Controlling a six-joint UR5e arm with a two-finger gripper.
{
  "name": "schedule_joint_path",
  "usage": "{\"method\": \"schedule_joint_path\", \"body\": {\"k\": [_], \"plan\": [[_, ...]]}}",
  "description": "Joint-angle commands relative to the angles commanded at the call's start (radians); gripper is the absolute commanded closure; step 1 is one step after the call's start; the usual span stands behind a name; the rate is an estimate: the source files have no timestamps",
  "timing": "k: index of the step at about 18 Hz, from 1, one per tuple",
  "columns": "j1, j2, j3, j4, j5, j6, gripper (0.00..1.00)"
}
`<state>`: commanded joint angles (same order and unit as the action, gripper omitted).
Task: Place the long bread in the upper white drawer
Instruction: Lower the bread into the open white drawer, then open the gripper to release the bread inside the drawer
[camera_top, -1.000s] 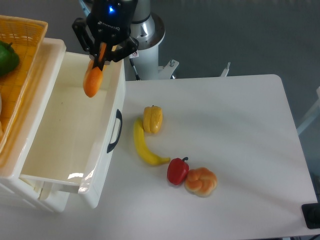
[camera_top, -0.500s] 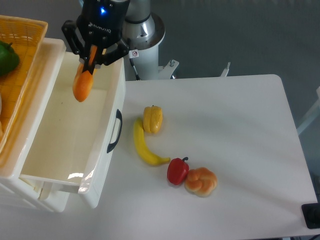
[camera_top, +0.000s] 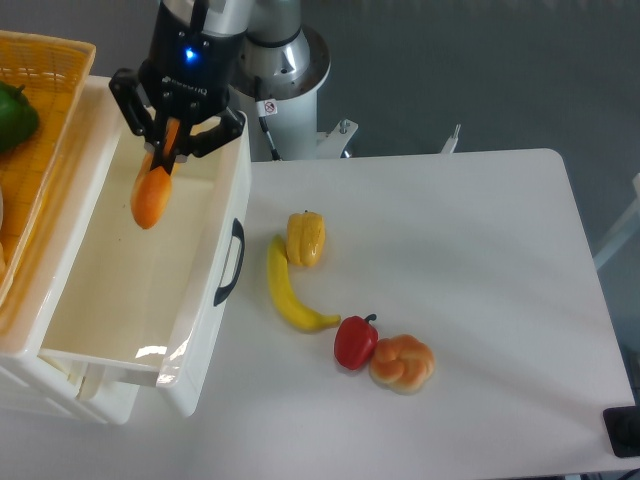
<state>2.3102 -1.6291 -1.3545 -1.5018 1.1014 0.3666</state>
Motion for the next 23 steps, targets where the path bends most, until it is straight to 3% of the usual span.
{"method": "schedule_joint_path", "body": {"k": [5, 7, 10, 13, 16, 23], "plan": [[-0.018, -0.026, -0.012, 0.026, 0.003, 0.005, 1.00], [-0.028, -0.028, -0.020, 0.046, 0.005, 0.011, 0.94], [-0.040, -0.046, -0.021, 0.083, 0.017, 0.025, 0.52], [-0.054, -0.066, -0.021, 0.098, 0.021, 0.029, 0.43], [-0.066, -0.069, -0.020, 0.114, 0.031, 0.029, 0.27], [-0.054, -0.066, -0.017, 0.110, 0.049, 0.031, 0.15]]}}
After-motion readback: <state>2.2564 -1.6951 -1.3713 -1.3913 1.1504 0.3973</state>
